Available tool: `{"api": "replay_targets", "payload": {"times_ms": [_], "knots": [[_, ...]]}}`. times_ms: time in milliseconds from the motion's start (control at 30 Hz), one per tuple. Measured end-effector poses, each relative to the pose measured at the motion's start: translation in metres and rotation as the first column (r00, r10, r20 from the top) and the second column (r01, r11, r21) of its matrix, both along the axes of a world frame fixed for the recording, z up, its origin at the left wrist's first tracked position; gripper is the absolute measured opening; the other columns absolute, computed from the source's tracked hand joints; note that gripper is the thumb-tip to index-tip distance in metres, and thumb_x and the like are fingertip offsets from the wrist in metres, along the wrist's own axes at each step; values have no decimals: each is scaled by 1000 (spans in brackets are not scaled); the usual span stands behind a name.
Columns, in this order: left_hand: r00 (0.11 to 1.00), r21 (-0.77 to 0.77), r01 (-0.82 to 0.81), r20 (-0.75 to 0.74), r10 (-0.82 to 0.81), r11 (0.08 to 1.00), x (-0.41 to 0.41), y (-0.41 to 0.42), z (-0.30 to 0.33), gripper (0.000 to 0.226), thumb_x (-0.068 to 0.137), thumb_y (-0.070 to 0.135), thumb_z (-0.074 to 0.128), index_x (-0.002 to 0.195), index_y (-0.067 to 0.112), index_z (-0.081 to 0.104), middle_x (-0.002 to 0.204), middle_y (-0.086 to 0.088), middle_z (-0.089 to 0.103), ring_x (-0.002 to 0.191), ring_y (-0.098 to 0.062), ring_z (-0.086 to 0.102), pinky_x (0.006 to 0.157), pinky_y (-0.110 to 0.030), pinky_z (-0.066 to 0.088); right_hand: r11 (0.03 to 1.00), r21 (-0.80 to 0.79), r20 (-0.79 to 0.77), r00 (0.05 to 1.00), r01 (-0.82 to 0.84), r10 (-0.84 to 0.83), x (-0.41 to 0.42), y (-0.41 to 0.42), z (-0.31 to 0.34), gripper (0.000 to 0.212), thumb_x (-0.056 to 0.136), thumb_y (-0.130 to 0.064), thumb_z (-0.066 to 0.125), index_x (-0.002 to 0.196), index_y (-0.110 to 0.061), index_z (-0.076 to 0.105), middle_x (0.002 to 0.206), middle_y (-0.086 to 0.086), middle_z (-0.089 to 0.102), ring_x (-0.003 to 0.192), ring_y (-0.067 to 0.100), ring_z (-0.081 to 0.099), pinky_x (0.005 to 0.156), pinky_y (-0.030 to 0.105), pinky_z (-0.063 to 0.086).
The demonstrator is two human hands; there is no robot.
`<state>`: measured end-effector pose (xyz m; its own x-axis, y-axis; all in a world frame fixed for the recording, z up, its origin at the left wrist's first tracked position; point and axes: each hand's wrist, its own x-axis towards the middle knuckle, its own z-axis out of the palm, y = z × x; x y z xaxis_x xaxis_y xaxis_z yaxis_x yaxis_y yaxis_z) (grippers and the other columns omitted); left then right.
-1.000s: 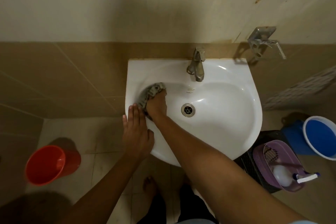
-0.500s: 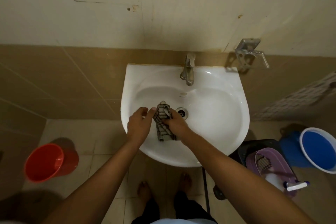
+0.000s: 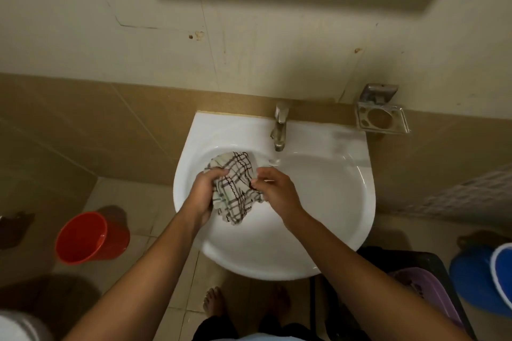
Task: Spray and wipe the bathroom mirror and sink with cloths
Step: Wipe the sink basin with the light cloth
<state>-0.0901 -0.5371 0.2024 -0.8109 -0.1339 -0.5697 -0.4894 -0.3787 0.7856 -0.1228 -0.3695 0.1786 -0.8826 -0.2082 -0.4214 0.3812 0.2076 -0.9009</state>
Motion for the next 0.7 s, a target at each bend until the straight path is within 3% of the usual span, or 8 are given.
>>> {"api": "replay_targets", "payload": {"times_ms": [100, 200, 300, 400, 533, 600, 633, 700], "knots": [[997, 114, 45, 55, -52, 992, -2, -10, 11, 38, 89, 20, 46, 117, 5, 67, 112, -19, 73, 99, -34, 71, 88, -42, 53, 992, -90, 99, 990, -89, 97, -11, 8, 7, 33, 92, -28, 69, 122, -18, 62, 106, -4, 67, 93, 10, 67, 77, 26, 53], [988, 43, 133, 69, -136, 990, -9, -16, 15, 33, 92, 23, 51, 115, 8, 70, 110, -16, 74, 96, -31, 73, 88, -41, 54, 980, -155, 63, 988, -127, 138, -20, 1, 10, 4, 95, -10, 63, 98, -11, 66, 89, 0, 71, 68, 3, 67, 58, 18, 51], [976, -90, 205, 97, -196, 975, -15, -25, 9, 34, 87, 30, 68, 114, 9, 72, 110, -16, 74, 99, -30, 73, 89, -40, 56, 998, -35, -20, 999, -51, 50, -29, -8, 5, 13, 92, -7, 65, 82, -15, 66, 84, 2, 73, 79, 18, 69, 76, 32, 57], [987, -185, 144, 103, -126, 972, -27, -35, 2, 30, 78, 8, 76, 107, 1, 73, 107, -23, 73, 90, -32, 74, 75, -35, 61, 1000, -1, -40, 999, -3, 3, -36, -12, 0, 13, 91, -7, 67, 81, -14, 65, 81, 4, 72, 73, 15, 69, 71, 30, 57], [998, -309, 61, 13, -59, 949, -60, -49, 13, 26, 73, -4, 73, 99, -1, 73, 96, -21, 76, 88, -37, 74, 77, -43, 61, 996, -84, 180, 984, 5, 10, -39, -27, -3, 15, 92, -2, 61, 85, -15, 64, 75, 2, 68, 59, 12, 63, 54, 24, 50], [998, -492, 6, -55, -38, 870, -85, -60, 25, 26, 72, 1, 77, 97, 0, 70, 88, -15, 76, 84, -36, 74, 74, -42, 61, 997, -81, 242, 970, 10, 10, -44, -33, -6, 17, 90, -1, 57, 83, -15, 64, 73, 4, 65, 58, 17, 59, 53, 22, 45], [993, -617, -30, -107, -46, 787, -97, -67, 31, 25, 71, 6, 79, 94, 1, 69, 84, -10, 75, 79, -33, 73, 70, -40, 60, 997, -79, 250, 968, 26, -5, -45, -35, -8, 19, 90, 0, 55, 80, -14, 64, 72, 5, 64, 58, 18, 58, 51, 22, 43], [965, -880, -120, -212, -153, 460, -114, -73, 47, 19, 76, 15, 76, 87, 6, 63, 74, -1, 66, 63, -24, 63, 55, -32, 47, 996, -47, 259, 964, 76, -62, -46, -33, -11, 22, 90, 0, 55, 78, -15, 66, 73, 7, 65, 57, 18, 59, 49, 21, 43]]}}
